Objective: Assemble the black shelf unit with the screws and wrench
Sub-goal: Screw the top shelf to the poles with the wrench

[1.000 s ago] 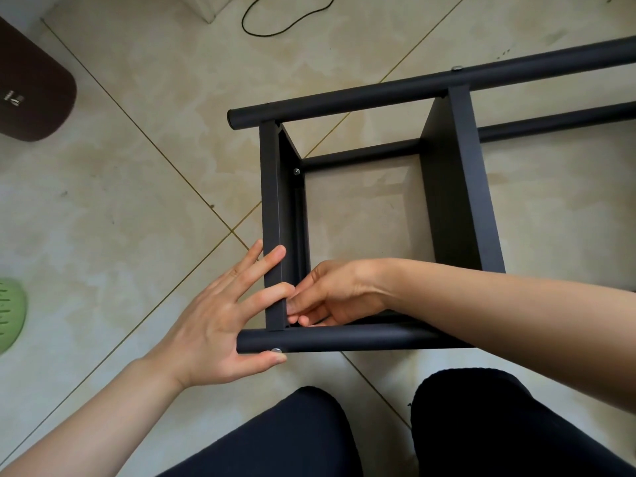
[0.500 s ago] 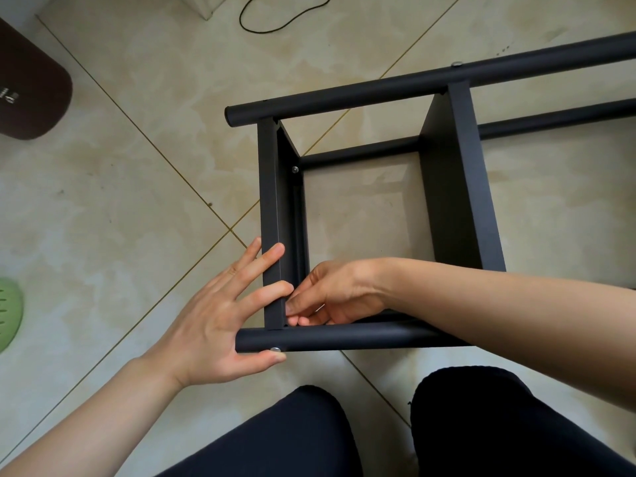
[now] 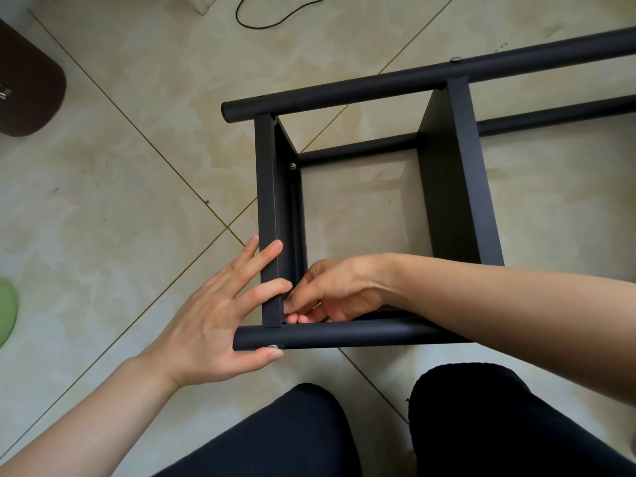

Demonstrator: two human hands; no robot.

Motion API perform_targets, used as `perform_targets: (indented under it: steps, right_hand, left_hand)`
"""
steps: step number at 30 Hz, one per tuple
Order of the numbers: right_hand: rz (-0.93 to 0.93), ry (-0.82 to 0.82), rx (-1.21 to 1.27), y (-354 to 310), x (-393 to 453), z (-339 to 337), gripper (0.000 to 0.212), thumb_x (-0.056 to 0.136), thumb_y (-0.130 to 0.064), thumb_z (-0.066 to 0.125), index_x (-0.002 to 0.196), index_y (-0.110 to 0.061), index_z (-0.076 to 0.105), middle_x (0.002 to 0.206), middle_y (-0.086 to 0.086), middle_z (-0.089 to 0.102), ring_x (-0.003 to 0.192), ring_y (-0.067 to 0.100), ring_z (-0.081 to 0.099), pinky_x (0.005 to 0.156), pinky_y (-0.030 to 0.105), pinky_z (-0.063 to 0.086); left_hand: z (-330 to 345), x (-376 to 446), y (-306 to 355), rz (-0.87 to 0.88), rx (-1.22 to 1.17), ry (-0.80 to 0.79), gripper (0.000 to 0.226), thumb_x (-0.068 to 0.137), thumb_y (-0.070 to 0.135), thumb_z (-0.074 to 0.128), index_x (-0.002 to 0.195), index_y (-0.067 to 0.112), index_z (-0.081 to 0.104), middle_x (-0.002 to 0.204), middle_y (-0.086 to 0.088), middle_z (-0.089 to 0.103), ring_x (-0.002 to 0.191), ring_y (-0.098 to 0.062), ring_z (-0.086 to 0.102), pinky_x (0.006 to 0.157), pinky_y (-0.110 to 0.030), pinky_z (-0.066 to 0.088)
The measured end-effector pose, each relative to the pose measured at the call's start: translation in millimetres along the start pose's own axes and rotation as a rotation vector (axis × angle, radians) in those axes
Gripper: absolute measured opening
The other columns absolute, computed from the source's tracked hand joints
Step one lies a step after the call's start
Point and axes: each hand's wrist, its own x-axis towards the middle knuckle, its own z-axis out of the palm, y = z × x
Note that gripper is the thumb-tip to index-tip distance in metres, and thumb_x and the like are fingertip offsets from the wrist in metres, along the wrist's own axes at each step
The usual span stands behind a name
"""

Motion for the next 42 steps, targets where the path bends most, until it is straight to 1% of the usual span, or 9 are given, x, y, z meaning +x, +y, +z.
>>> perform_targets:
  steps: [6, 10, 15, 21, 27, 32, 36, 39, 42]
  right_hand:
    - [0.017, -0.017, 0.04, -0.5, 0.1, 1.9, 0.009, 0.098, -0.013, 0.059, 0.097, -0.006, 0.064, 0.076, 0.004, 0.065, 0.066, 0.009, 0.06, 0.066, 0.018, 0.054]
    - [-0.009, -0.022, 0.026, -0.2, 0.6, 2.8, 0.014, 0.098, -0.008, 0.058, 0.086, -0.004, 0.065, 0.074, 0.005, 0.062, 0.061, 0.008, 0.057, 0.061, 0.017, 0.054]
    - [-0.03, -0.026, 0.006, 0.1, 0.0, -0.5, 0.014, 0.097, -0.006, 0.058, 0.085, -0.002, 0.065, 0.079, 0.007, 0.061, 0.068, 0.01, 0.057, 0.07, 0.018, 0.051]
    - [-0.029, 0.006, -0.068, 0.0, 0.7, 0.3, 0.017, 0.096, -0.009, 0.06, 0.081, -0.006, 0.067, 0.071, 0.003, 0.063, 0.059, 0.006, 0.055, 0.056, 0.015, 0.046]
    - [0.024, 0.027, -0.048, -1.5, 1.6, 3.1, 0.022, 0.099, -0.017, 0.057, 0.08, -0.008, 0.064, 0.07, 0.001, 0.062, 0.058, 0.007, 0.053, 0.057, 0.015, 0.044]
    - [0.041, -0.006, -0.061, -3.4, -1.1, 1.4, 0.021, 0.097, -0.013, 0.059, 0.078, -0.01, 0.065, 0.066, -0.002, 0.063, 0.056, 0.005, 0.053, 0.054, 0.013, 0.045]
    - [0.003, 0.03, -0.101, -0.3, 1.3, 5.4, 0.022, 0.097, -0.013, 0.06, 0.075, -0.01, 0.065, 0.068, 0.001, 0.061, 0.057, 0.008, 0.052, 0.06, 0.017, 0.046]
    - [-0.067, 0.093, -0.167, 0.8, 1.8, 6.4, 0.027, 0.095, -0.01, 0.061, 0.069, -0.013, 0.067, 0.068, 0.0, 0.064, 0.059, 0.01, 0.049, 0.061, 0.021, 0.04]
    - [-0.029, 0.087, -0.184, -2.1, -1.0, 4.2, 0.019, 0.094, -0.014, 0.062, 0.076, -0.013, 0.067, 0.078, 0.0, 0.066, 0.061, 0.01, 0.046, 0.061, 0.023, 0.035]
  left_hand:
    - [-0.4, 0.3, 0.0, 0.002, -0.007, -0.005, 0.069, 0.082, 0.061, 0.062, 0.141, 0.035, 0.038, 0.169, 0.002, 0.011, 0.156, -0.028, 0.008, 0.105, -0.043, 0.037]
    - [0.2, 0.6, -0.7, -0.001, -0.008, -0.006, 0.069, 0.082, 0.062, 0.062, 0.142, 0.037, 0.037, 0.169, 0.002, 0.011, 0.156, -0.028, 0.009, 0.104, -0.042, 0.037]
    - [0.0, 1.0, -0.3, -0.003, -0.014, -0.007, 0.07, 0.081, 0.061, 0.063, 0.142, 0.038, 0.036, 0.169, 0.003, 0.011, 0.156, -0.028, 0.009, 0.103, -0.042, 0.039]
    - [-0.9, 0.8, 0.2, -0.012, -0.016, -0.014, 0.07, 0.079, 0.06, 0.065, 0.14, 0.035, 0.039, 0.169, 0.002, 0.011, 0.156, -0.028, 0.008, 0.103, -0.043, 0.04]
    - [-1.1, 0.7, 0.6, -0.011, -0.024, -0.013, 0.071, 0.08, 0.06, 0.065, 0.141, 0.038, 0.037, 0.169, 0.003, 0.011, 0.156, -0.029, 0.008, 0.103, -0.043, 0.04]
    - [-1.0, 1.0, -0.2, -0.015, -0.008, -0.015, 0.07, 0.08, 0.06, 0.064, 0.14, 0.034, 0.041, 0.169, 0.002, 0.012, 0.156, -0.029, 0.008, 0.104, -0.044, 0.039]
    - [0.3, -0.9, -0.2, -0.007, 0.013, -0.005, 0.071, 0.081, 0.061, 0.062, 0.143, 0.035, 0.039, 0.169, 0.003, 0.012, 0.156, -0.029, 0.009, 0.114, -0.044, 0.033]
    - [-0.3, -1.9, -1.0, 0.001, 0.065, -0.001, 0.075, 0.082, 0.063, 0.061, 0.148, 0.036, 0.036, 0.169, 0.002, 0.014, 0.156, -0.03, 0.009, 0.123, -0.047, 0.016]
    - [-2.0, -1.2, -0.9, 0.007, 0.115, 0.007, 0.079, 0.086, 0.067, 0.056, 0.153, 0.033, 0.033, 0.169, 0.0, 0.016, 0.156, -0.033, 0.01, 0.125, -0.046, 0.01]
